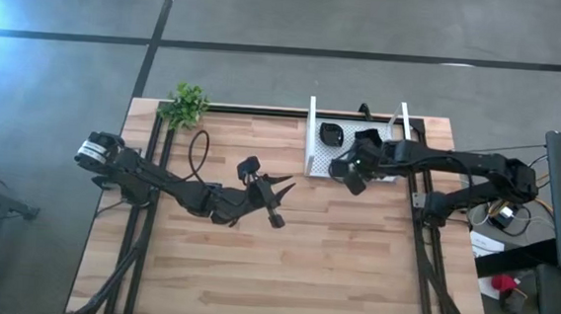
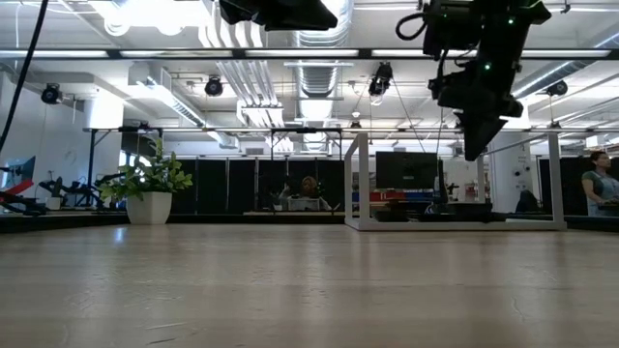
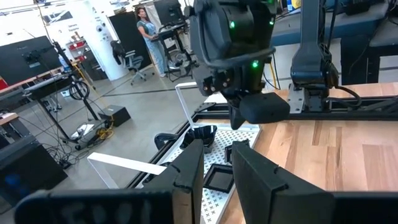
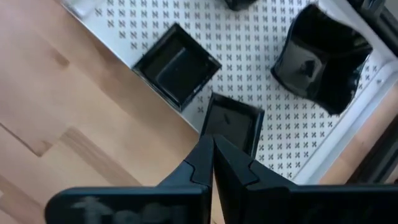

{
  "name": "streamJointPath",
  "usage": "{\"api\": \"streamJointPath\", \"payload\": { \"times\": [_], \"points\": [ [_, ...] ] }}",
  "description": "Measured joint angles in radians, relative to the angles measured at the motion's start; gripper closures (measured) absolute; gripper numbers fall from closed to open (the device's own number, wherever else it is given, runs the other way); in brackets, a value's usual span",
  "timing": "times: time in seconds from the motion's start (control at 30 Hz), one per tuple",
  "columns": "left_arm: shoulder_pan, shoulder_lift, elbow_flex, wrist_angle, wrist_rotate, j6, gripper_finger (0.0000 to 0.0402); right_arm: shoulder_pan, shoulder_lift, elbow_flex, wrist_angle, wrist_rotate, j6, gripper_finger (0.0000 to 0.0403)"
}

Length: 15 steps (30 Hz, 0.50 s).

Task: Pick & Place Mini shaped plates
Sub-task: Stack the square plate on top of the other square plates on the shelf

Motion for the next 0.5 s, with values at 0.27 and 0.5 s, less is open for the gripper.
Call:
{"api": "streamJointPath", "payload": {
  "times": [0.27, 0.5],
  "points": [
    [0.0, 0.0, 0.0, -0.008, 0.0, 0.0, 0.0321, 0.0, 0.001, -0.026, 0.002, 0.004, 0.042, 0.0393],
    [0.0, 0.0, 0.0, -0.011, 0.0, 0.0, 0.0321, 0.0, 0.001, -0.049, 0.005, 0.002, 0.052, 0.0348]
  ]
}}
